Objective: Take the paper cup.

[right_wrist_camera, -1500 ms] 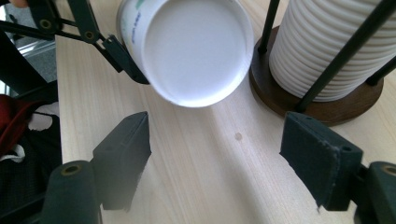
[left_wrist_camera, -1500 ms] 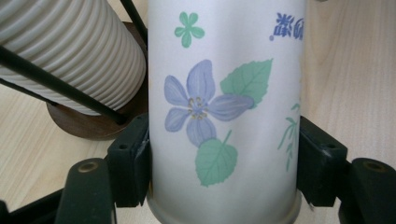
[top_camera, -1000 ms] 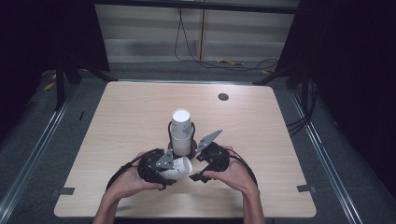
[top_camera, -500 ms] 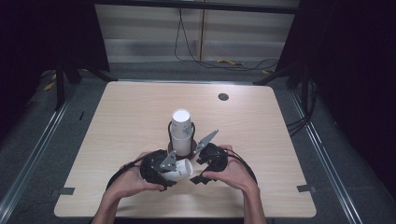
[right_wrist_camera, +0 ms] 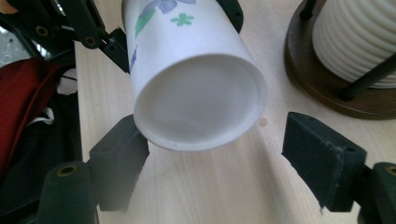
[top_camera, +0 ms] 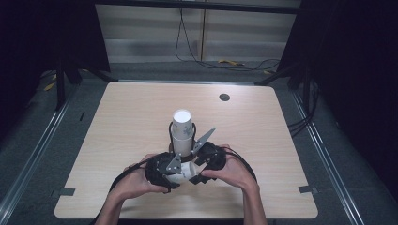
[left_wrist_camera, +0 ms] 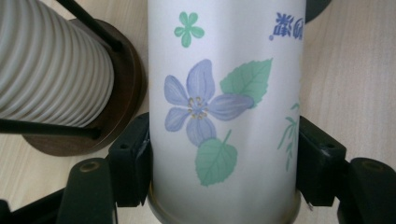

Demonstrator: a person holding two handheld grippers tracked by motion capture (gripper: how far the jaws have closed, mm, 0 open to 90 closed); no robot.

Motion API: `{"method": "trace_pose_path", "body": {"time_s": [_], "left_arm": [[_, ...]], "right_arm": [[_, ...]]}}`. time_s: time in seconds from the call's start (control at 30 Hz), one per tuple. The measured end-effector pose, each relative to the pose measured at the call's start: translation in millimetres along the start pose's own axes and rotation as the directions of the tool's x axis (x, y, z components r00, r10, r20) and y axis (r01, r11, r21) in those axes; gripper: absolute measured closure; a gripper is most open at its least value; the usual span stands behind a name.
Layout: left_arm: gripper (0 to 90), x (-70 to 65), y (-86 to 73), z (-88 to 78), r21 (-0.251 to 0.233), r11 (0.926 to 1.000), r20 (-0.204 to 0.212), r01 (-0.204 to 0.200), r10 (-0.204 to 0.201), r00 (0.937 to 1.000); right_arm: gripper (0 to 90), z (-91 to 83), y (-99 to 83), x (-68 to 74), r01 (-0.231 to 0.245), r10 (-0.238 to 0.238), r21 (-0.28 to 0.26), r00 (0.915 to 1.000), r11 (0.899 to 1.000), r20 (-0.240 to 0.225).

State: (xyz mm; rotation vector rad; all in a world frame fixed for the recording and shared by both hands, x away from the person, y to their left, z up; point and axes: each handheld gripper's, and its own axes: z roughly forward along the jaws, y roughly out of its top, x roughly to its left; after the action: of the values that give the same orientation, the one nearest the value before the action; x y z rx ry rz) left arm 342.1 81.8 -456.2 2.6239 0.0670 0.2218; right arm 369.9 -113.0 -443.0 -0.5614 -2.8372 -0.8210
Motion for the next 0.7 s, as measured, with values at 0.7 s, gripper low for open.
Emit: {"method": "trace_pose_path", "body": {"time_s": [0.7], "left_arm": [[31.8,-7.0,6.2,5.7,-0.023,0.9995,0.002,-0.019,0.019,0.9998]], "right_arm": [[32.7,4.6,4.7,1.0,-0.003,0.002,-0.01,0.9945,1.0,-0.104]]}}
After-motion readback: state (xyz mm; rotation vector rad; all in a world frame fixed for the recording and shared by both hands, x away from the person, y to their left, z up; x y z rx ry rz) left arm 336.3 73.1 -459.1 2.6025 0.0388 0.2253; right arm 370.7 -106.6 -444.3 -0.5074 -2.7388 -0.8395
